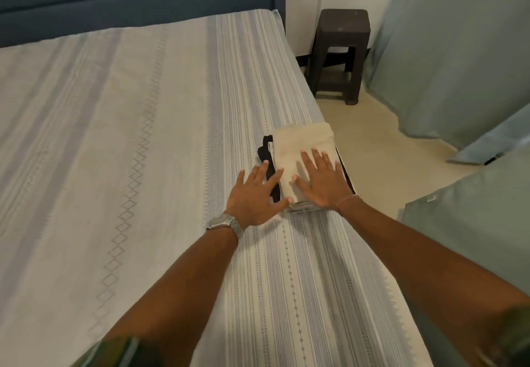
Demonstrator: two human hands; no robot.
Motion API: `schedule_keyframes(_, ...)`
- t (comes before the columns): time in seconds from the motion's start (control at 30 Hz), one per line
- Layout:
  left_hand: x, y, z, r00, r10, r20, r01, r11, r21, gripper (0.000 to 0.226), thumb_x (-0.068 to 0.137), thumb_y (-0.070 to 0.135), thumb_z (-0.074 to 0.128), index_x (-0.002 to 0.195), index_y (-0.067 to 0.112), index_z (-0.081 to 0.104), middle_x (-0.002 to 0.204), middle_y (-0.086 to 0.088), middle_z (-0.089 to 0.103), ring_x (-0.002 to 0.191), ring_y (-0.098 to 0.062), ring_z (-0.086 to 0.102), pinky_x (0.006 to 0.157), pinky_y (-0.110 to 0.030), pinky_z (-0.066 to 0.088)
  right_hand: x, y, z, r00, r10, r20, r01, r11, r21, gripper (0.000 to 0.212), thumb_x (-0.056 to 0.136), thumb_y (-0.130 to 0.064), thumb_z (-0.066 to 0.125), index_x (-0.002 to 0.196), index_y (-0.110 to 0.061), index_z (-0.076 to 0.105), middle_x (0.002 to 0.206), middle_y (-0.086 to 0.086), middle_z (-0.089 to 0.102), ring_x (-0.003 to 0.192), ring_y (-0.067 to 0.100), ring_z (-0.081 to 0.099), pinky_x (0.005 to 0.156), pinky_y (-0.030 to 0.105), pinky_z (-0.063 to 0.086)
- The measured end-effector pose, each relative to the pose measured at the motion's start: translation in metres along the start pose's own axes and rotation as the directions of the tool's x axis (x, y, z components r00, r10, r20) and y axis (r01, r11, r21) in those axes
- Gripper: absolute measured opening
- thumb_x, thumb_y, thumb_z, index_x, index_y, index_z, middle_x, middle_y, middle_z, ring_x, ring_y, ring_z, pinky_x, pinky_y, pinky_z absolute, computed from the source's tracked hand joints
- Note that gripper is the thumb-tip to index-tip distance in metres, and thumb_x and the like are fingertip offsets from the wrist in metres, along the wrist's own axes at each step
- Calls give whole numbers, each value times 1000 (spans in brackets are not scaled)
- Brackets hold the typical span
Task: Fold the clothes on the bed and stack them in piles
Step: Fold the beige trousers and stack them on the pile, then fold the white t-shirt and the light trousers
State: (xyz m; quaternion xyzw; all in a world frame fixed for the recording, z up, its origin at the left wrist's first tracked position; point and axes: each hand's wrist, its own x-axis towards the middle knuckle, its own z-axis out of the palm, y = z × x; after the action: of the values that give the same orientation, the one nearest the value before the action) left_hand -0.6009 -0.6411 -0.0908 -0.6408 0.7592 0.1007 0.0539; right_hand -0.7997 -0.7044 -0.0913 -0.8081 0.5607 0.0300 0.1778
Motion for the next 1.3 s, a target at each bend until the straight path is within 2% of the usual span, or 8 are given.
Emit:
schedule_keyframes(0.1, -37, -13, -33, 999, -20, -36, 20, 1000, 8, 88, 93, 79, 26, 162, 30, -1, 170, -7, -2, 157, -27, 2, 125, -53, 2, -28, -36, -21, 998, -63, -14, 63, 998, 15, 71, 106, -56, 24, 164, -23, -2, 171, 8, -7, 157, 30, -6, 125, 53, -2)
schedule_keyframes(0.23, -92, -25, -78, 999, -33, -9, 33, 997, 63, 89, 94, 78, 31, 162, 31, -2, 170, -7, -5, 157, -27, 0, 126, -53, 3, -72, -86, -55, 996, -83, -26, 85, 994, 70, 64, 108, -50, 20, 164, -20, 6, 171, 10, 0, 157, 31, -2, 125, 52, -1)
schedule_keyframes(0.43, -207, -43, -146, 995, -88, -48, 92, 993, 77, 88, 95, 74, 35, 162, 31, 0, 170, -6, -4, 157, -25, 0, 126, -51, 1, -154, -171, -101, 990, -140, -20, 141, 988, 61, 63, 109, -46, 24, 163, -17, 10, 170, 12, 4, 157, 33, 2, 125, 54, 4)
schedule_keyframes(0.57, -280, -69, -170, 988, -147, -55, 151, 986, 66, 86, 96, 71, 38, 163, 28, 2, 170, -6, -1, 157, -24, 2, 126, -50, 2, -192, -226, -111, 984, -176, -41, 175, 984, -15, 63, 109, -45, 30, 162, -16, 13, 169, 15, 10, 156, 35, 8, 125, 55, 9)
schedule_keyframes(0.83, -437, -151, -179, 975, -209, -70, 214, 974, 73, 87, 97, 68, 40, 163, 24, 5, 170, -7, 3, 157, -25, 5, 126, -50, 4, -261, -376, -96, 976, -209, -63, 207, 977, -42, 65, 108, -42, 37, 162, -15, 14, 169, 16, 11, 155, 38, 12, 124, 56, 10)
schedule_keyframes(1.0, -529, -230, -176, 966, -241, -94, 249, 963, 97, 90, 96, 68, 41, 162, 21, 3, 170, -7, 4, 157, -24, 6, 126, -49, 5, -292, -493, -65, 964, -256, -72, 251, 965, -77, 65, 107, -43, 40, 160, -15, 17, 168, 16, 13, 154, 39, 14, 123, 57, 12)
schedule_keyframes(1.17, -604, -286, -163, 948, -310, -66, 315, 946, 80, 89, 97, 67, 42, 162, 19, 6, 170, -9, 7, 156, -25, 9, 125, -50, 8, -314, -574, -45, 949, -313, -33, 309, 947, -88, 64, 106, -40, 42, 160, -14, 19, 168, 16, 14, 154, 37, 15, 123, 57, 12)
schedule_keyframes(1.3, -652, -327, -154, 919, -388, -77, 389, 921, -3, 87, 97, 65, 44, 162, 19, 9, 170, -9, 9, 156, -26, 11, 125, -50, 7, -321, -624, -33, 924, -382, 13, 381, 919, -104, 63, 106, -40, 43, 159, -14, 23, 168, 15, 15, 154, 35, 17, 123, 56, 13)
